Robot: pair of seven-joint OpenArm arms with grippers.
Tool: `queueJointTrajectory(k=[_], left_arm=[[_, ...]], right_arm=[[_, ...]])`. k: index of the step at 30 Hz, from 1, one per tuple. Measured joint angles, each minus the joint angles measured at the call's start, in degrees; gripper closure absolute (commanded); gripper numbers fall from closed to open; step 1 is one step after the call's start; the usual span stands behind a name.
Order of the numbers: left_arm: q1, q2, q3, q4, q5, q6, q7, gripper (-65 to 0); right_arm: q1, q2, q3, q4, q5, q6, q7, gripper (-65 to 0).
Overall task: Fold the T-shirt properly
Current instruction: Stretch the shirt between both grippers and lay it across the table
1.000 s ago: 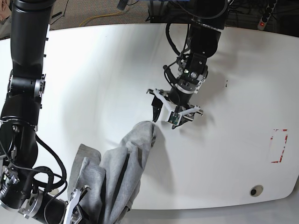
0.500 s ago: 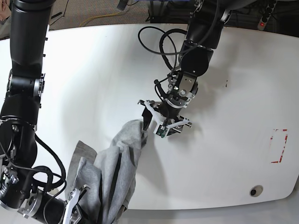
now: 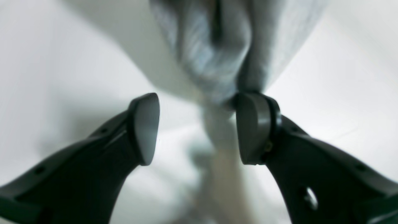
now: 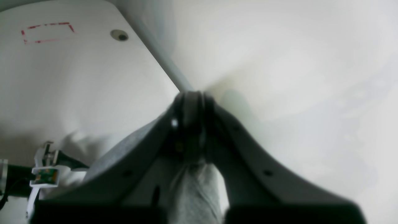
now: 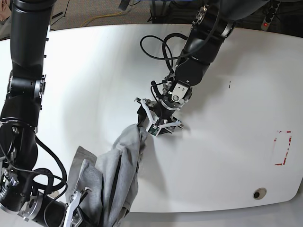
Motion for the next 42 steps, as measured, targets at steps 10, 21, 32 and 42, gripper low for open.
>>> queueJointTrajectory(k=[10, 21, 32, 42], left_arm=[[-2.4, 0.5, 3.2, -7.2, -0.2, 0.4, -5.9, 0.0], [0.2, 0.2, -1.8, -0.5, 0.1, 0.3, -4.3, 0.0], [9.4, -8.0, -2.9, 22.1, 0.0, 0.1, 3.2, -0.4], [12.7, -9.4, -2.4, 25.7, 0.0, -0.2, 7.5, -48.2]], right_arm=[[-0.2, 0.4, 0.0, 0.0, -0.4, -0.2, -1.1, 0.0], [-1.1, 0.5, 0.1, 0.0, -0.3, -0.2, -1.1, 0.0], [-3.2, 0.5, 0.1, 0.0, -0.8, -0.2, -1.4, 0.0], [-3.1, 0.3, 0.1, 0.0, -0.5, -0.2, -1.1, 0.0]])
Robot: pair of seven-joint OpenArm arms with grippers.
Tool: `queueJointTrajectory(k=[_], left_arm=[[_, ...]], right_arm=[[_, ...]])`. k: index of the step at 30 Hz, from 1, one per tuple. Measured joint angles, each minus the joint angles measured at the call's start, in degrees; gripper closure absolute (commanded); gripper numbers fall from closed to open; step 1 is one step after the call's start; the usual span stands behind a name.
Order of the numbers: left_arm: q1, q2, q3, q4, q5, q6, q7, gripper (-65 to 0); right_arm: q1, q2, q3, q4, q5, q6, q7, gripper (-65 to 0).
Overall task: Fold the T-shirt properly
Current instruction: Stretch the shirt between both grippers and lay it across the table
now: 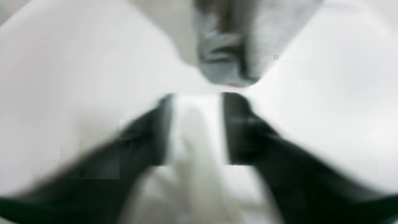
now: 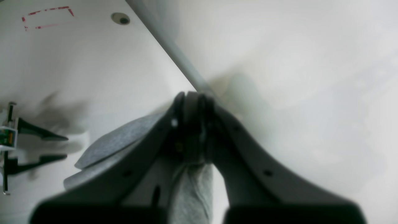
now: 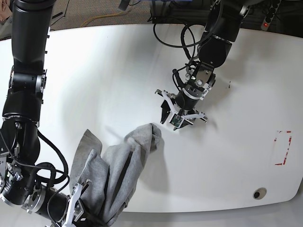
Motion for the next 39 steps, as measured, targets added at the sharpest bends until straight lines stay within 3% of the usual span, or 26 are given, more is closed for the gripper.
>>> queueJointTrajectory(k=[2, 4, 15, 21, 22, 25, 28, 30, 34, 39], left_arm=[[0.2, 0.3, 0.0, -0.1, 0.0, 0.0, -0.2, -56.1], [0.3, 0.6, 0.1, -0.6, 0.0, 0.0, -0.4, -59.3], [-9.7, 7.5, 3.8, -16.7, 0.0, 0.4, -0.7, -59.3], [-14.7, 9.8, 3.8, -27.5, 0.0, 0.6, -6.6, -58.7], [-15.3, 9.9, 3.8, -29.0, -0.7, 0.6, -7.3, -56.4], [-17.5, 9.9, 3.8, -32.3, -0.6, 0.3, -7.5, -39.9], [-17.9, 9.7, 3.5, -32.3, 0.0, 0.9, -6.9, -13.8], [-17.7, 9.5, 3.5, -32.3, 0.1, 0.7, -6.9, -1.5], [-17.6, 9.6, 4.5, -32.3, 0.2, 0.6, -6.3, 0.0], [-14.8, 7.6, 3.6, -24.1, 0.2, -0.1, 0.0, -0.3]], right_arm=[[0.0, -0.1, 0.0, 0.0, 0.0, 0.0, 0.0, 0.0], [0.0, -0.7, 0.0, 0.0, -0.2, 0.0, -0.1, 0.0], [0.0, -1.4, 0.0, -0.1, -0.6, 0.0, -0.2, 0.0], [0.0, -1.7, 0.0, 0.0, -0.3, 0.0, 0.0, 0.0], [0.0, -1.6, 0.0, 0.0, -0.4, 0.0, 0.0, 0.0], [0.0, -1.3, 0.0, -0.1, -0.4, 0.0, -0.1, 0.0], [-0.2, -1.2, 0.0, -0.1, -0.4, 0.0, 0.0, 0.0], [-0.8, -0.6, 0.0, -0.1, -0.4, 0.0, 0.3, 0.0], [-2.9, 0.8, 0.5, -0.2, -0.6, 0.0, 0.2, 0.0], [-6.3, 0.9, 5.3, -0.3, -4.2, 0.2, 0.1, 0.0]])
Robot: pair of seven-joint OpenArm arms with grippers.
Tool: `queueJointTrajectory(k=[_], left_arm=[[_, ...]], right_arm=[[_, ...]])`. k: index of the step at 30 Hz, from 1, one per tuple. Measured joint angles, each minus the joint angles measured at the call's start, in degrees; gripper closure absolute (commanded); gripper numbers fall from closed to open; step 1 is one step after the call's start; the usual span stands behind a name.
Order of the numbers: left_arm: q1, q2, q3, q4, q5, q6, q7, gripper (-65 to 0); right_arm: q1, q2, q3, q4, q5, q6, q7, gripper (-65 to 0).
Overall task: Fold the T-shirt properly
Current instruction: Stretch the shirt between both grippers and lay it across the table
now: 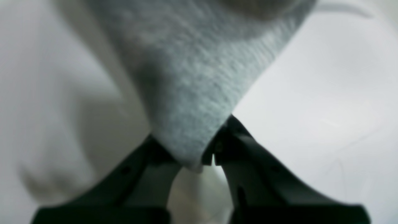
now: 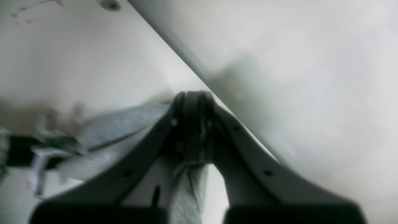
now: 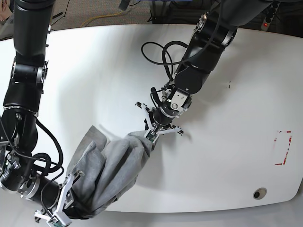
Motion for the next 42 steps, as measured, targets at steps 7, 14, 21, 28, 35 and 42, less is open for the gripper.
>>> queueJointTrajectory(k=[7, 14, 21, 28, 35, 42], left_arm=[[5.0, -6.8, -2.5, 19.6, 0.2, 0.5, 6.2, -0.4], [5.6, -11.9, -5.2, 37.4, -0.1, 0.1, 13.0, -0.4], [4.9, -14.6, -11.6, 49.5, -0.2, 0.1, 19.6, -0.4], [4.1, -16.3, -14.6, 55.0, -0.2, 0.1, 22.1, -0.4], [8.5, -16.1, -14.5, 55.2, -0.5, -0.1, 22.9, -0.4], [17.1, -16.7, -15.4, 55.1, -0.7, -0.6, 22.4, -0.6]], right_arm=[[-0.2, -2.3, 3.3, -1.1, -7.9, -0.4, 0.1, 0.0], [3.0, -5.2, 5.6, -3.4, -14.7, -0.2, -0.4, 0.0], [6.2, -5.7, 5.6, -3.1, -14.5, -0.1, 0.3, 0.0], [5.4, -5.3, 5.6, -3.1, -14.5, -0.1, 0.4, 0.0], [-3.6, -5.4, 8.0, -1.7, -14.3, 0.0, 0.7, 0.0], [-16.8, -5.9, 13.7, 0.8, -14.4, -0.3, 0.6, 0.0]])
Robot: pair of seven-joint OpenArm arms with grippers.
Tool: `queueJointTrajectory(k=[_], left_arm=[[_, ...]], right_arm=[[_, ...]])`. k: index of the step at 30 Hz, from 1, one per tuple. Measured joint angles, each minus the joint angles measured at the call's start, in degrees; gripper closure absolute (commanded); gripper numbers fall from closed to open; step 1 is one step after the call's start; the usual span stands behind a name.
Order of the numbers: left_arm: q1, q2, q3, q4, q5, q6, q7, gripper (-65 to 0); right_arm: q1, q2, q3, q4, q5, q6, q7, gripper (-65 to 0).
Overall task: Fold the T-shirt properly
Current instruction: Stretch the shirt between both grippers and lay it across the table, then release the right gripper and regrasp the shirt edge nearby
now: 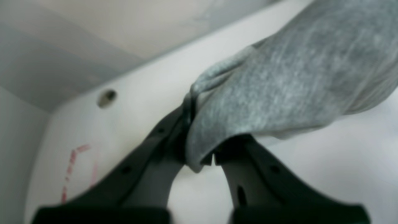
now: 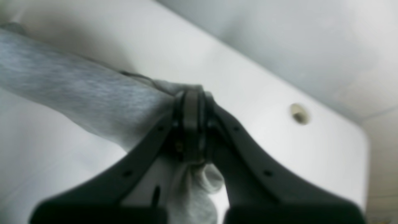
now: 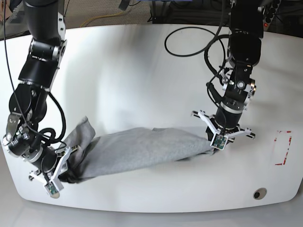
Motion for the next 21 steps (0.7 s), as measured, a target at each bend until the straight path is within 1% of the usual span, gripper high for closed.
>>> queueJointTrajectory(k=[5, 8, 10, 13, 17, 19, 21], left_arm=[[7.8, -1.6, -4.1, -0.1, 0.2, 0.3, 0.2, -0.6], [12.3, -1.9, -5.2, -0.1, 0.2, 0.2, 0.0, -0.6], [14.9, -2.3, -5.3, -0.1, -0.2, -1.8, 0.0, -0.6], [17.8, -2.7, -6.5, -0.1, -0.1, -4.3, 0.2, -0.6], [21.0, -3.0, -10.4, -0.1, 0.3, -7.1, -0.3, -0.6], [22.5, -2.9, -13.0, -0.1, 0.2, -9.0, -0.5, -0.6], [23.4, -2.8, -15.6, -0.1, -0.2, -11.7, -0.7, -0.6]], right_arm=[[-12.5, -4.3, 7.4, 3.3, 0.4, 0.3, 0.1, 0.0], [-18.6, -6.2, 9.3, 5.4, 0.8, 0.2, 0.3, 0.0], [-22.0, -7.5, 9.7, 6.9, -0.3, -0.1, -0.2, 0.0], [-27.4, -9.6, 10.8, 9.9, -0.2, 0.0, -0.2, 0.0], [-33.4, -12.8, 12.5, 12.2, 0.1, 0.2, 0.0, 0.0], [-35.7, -13.5, 13.4, 12.3, 0.3, 0.1, 0.4, 0.0], [-37.6, -13.7, 13.8, 12.3, 0.5, 0.2, 0.5, 0.0]])
